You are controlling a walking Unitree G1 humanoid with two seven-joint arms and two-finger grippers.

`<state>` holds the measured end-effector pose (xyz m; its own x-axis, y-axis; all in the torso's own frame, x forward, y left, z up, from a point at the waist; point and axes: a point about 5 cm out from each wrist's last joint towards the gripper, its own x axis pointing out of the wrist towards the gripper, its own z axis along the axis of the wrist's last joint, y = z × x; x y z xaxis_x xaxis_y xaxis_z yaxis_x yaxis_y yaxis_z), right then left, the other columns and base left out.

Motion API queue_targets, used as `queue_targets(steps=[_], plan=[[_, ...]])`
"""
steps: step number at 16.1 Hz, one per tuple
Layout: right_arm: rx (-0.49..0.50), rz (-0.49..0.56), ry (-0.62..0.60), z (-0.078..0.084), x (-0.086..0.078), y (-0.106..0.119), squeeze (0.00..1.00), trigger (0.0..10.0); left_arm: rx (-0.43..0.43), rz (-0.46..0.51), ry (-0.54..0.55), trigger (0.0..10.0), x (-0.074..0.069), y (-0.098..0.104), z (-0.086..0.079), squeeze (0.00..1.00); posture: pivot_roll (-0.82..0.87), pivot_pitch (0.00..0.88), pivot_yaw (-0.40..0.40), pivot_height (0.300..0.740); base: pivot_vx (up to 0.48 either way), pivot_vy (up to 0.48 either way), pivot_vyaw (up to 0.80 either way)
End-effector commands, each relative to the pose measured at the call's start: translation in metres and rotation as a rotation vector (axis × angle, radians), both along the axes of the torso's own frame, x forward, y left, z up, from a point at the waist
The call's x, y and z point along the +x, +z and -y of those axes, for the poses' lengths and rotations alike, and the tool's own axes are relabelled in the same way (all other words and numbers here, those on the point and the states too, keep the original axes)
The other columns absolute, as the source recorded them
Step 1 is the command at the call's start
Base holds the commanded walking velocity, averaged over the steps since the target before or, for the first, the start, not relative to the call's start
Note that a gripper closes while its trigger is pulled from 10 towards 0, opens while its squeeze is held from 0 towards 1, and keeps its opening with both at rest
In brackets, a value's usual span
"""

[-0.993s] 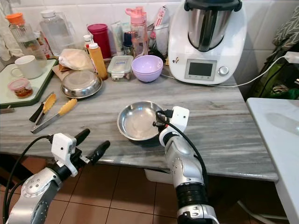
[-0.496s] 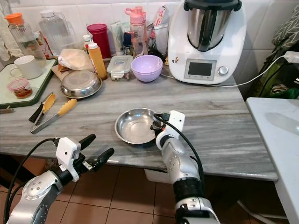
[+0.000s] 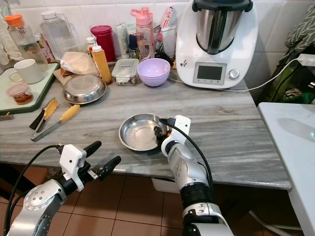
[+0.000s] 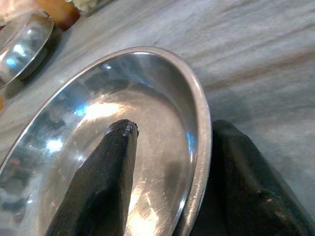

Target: Setting the table

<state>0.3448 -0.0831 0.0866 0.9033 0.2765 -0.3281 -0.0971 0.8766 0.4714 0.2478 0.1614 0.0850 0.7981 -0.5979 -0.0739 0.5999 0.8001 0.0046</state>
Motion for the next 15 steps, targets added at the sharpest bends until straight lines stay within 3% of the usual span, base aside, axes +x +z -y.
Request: queue_targets(steps=[1, 5, 8, 15], plan=[[0.0, -0.038, 0.063, -0.013, -0.003, -0.006, 1.0, 10.0, 0.015, 0.012, -0.007, 10.0, 0.0, 0.004, 0.0, 0.0, -0.05, 0.006, 0.077, 0.74, 0.0, 0.0, 0.0], [-0.015, 0.03, 0.056, -0.007, -0.002, 0.003, 1.0, 10.0, 0.017, 0.01, -0.005, 10.0, 0.001, 0.003, 0.001, 0.0, -0.05, 0.004, 0.077, 0.74, 0.0, 0.0, 0.0], [-0.02, 0.007, 0.045, 0.001, -0.004, -0.005, 1.0, 10.0, 0.017, 0.005, -0.005, 10.0, 0.001, 0.0, 0.001, 0.0, -0.06, 0.004, 0.078, 0.74, 0.0, 0.0, 0.0], [-0.006, 0.012, 0.145, -0.013, -0.011, -0.006, 1.0, 10.0, 0.016, -0.008, -0.001, 10.0, 0.001, -0.006, 0.001, 0.0, -0.06, 0.006, 0.077, 0.74, 0.0, 0.0, 0.0]])
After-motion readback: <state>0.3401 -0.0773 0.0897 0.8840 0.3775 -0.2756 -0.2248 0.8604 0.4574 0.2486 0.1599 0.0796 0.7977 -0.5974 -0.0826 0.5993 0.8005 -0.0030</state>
